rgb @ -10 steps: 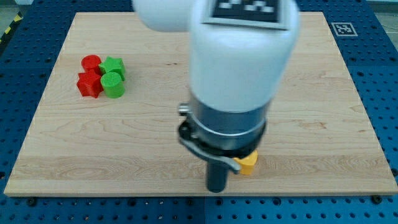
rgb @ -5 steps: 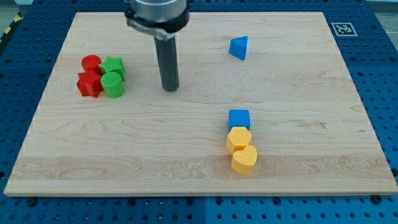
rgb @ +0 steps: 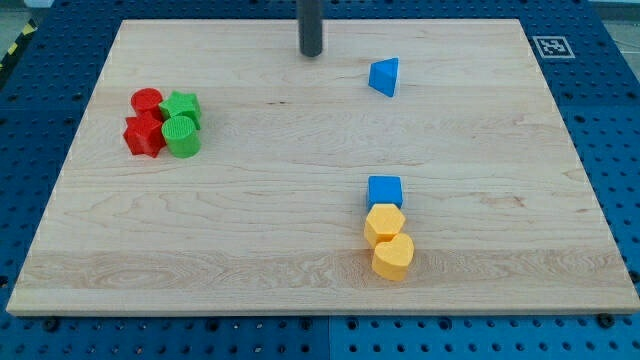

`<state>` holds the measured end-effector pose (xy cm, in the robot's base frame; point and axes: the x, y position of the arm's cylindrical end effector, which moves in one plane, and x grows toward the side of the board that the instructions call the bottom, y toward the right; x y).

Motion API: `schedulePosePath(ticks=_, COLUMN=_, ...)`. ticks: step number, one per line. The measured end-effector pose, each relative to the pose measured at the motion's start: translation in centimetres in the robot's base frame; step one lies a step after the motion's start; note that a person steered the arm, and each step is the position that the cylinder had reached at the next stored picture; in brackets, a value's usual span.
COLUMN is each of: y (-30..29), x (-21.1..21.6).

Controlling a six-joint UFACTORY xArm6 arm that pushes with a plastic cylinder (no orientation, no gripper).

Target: Move the blue triangle parallel to the top of the blue cube

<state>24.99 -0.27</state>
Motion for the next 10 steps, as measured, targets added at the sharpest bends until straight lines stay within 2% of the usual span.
schedulePosePath(ticks=2, y=0.6, x=-1.1)
schedulePosePath(ticks=3, y=4.4, x=-0.5)
schedulePosePath(ticks=4, y=7.7, x=1.8)
schedulePosePath(ticks=5, y=7.9, x=4.4)
schedulePosePath(ticks=6, y=7.9, x=5.0)
schedulePosePath(ticks=8, y=12.6, x=5.3)
schedulePosePath(ticks=10, y=11.7, x=8.2)
